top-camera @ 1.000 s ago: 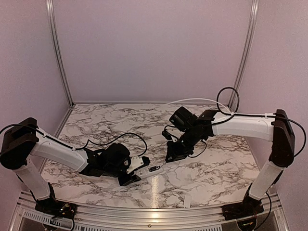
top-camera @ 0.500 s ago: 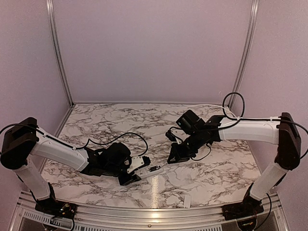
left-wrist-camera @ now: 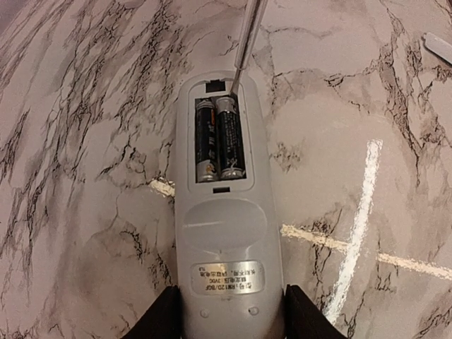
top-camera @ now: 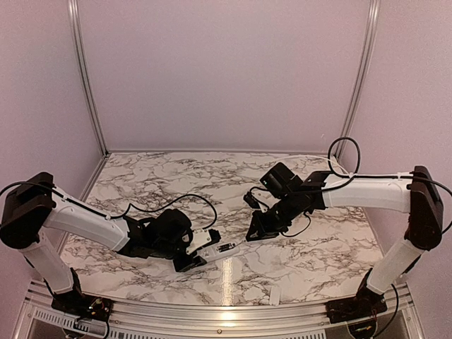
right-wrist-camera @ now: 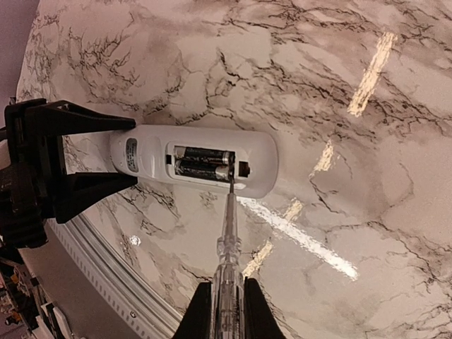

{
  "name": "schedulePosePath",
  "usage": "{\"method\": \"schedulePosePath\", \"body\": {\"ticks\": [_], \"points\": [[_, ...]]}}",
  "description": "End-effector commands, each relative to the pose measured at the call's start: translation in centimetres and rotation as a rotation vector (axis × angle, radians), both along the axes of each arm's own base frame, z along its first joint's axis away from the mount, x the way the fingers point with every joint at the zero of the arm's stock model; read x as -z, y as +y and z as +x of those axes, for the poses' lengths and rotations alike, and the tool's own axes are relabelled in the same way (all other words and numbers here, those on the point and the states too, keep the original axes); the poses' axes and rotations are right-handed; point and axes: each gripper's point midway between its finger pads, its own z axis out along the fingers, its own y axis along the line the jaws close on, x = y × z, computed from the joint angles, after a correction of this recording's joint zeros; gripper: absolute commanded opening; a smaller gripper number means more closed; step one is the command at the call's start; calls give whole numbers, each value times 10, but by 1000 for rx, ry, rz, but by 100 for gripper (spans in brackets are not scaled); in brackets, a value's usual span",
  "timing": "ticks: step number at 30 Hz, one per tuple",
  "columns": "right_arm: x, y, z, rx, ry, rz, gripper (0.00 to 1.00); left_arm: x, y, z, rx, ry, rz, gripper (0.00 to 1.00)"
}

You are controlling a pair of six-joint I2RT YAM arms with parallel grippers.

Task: Unload the batteries from the remote control

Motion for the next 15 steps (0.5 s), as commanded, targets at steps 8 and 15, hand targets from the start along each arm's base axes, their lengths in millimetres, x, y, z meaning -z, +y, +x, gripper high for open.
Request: {"method": "schedulePosePath", "body": {"ticks": [8, 15], "points": [[5, 15, -11, -76, 37, 61, 0, -20, -5, -1, 27, -35, -44, 0], [1, 6, -9, -97, 20, 74, 0, -21, -3, 2, -30, -8, -48, 0]]}}
